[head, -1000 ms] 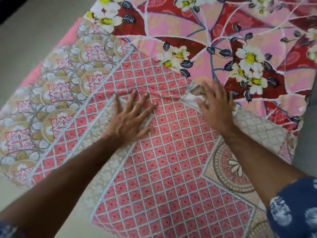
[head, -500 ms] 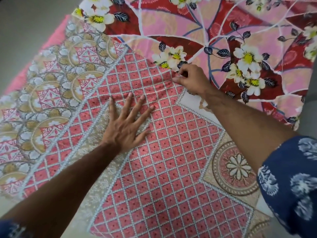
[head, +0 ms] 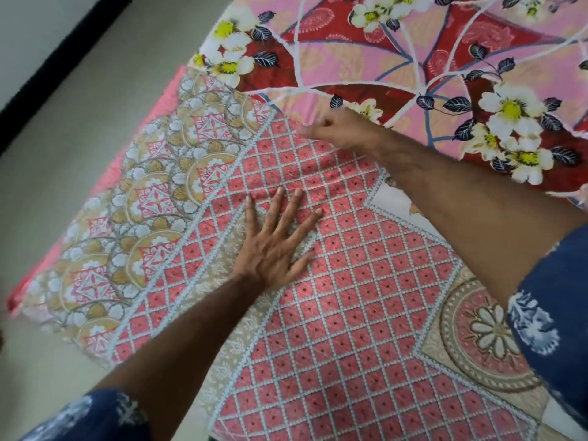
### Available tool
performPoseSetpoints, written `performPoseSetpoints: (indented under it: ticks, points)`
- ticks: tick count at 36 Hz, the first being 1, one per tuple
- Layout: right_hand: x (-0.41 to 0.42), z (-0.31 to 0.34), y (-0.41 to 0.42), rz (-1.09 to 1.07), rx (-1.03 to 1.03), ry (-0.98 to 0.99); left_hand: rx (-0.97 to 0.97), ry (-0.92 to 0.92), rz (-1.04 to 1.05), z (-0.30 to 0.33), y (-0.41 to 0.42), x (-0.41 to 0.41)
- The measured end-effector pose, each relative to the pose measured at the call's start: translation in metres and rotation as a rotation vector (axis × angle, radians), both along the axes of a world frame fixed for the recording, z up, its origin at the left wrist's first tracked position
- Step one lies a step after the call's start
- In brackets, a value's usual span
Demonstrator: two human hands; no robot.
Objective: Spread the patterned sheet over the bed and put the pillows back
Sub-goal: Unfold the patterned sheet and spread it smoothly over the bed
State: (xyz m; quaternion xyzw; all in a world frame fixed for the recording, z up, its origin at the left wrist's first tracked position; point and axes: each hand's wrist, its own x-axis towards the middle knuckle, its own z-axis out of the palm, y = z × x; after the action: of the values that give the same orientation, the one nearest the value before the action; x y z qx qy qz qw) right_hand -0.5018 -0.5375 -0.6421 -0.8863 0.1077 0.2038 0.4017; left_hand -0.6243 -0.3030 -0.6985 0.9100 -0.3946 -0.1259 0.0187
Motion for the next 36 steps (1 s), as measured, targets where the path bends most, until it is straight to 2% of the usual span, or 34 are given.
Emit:
performPoseSetpoints:
  ticks: [5, 9, 13, 16, 19, 21, 23, 30, 36]
  points:
    - [0.043, -0.022, 0.030, -0.060, -0.201, -0.134, -0.087, 0.044, -0.006, -0.003, 0.004, 0.004]
    - [0.043, -0.041, 0.036, -0.141, -0.344, -0.188, -0.168, 0.107, -0.043, -0.005, 0.007, 0.008]
    - [0.018, -0.035, 0.057, -0.102, -0.563, -0.470, -0.181, 0.054, -0.168, -0.014, 0.040, 0.040]
    - [-0.011, -0.026, 0.083, -0.087, -0.682, -0.644, -0.189, 0.017, -0.082, -0.013, 0.089, 0.092]
    - [-0.037, -0.042, 0.117, 0.097, -0.649, -0.593, -0.166, 0.002, -0.003, -0.010, 0.136, 0.150]
    - [-0.040, -0.056, 0.139, 0.239, -0.673, -0.479, -0.144, 0.000, -0.018, -0.010, 0.155, 0.179]
    - [-0.028, -0.062, 0.154, 0.293, -0.742, -0.414, -0.137, 0.005, -0.069, -0.010, 0.160, 0.197]
    - [0.023, -0.059, 0.180, 0.043, -0.896, -0.333, -0.127, 0.028, -0.099, -0.004, 0.127, 0.259]
    - [0.021, -0.066, 0.178, 0.003, -0.868, -0.414, -0.192, 0.087, -0.038, 0.010, 0.086, 0.344]
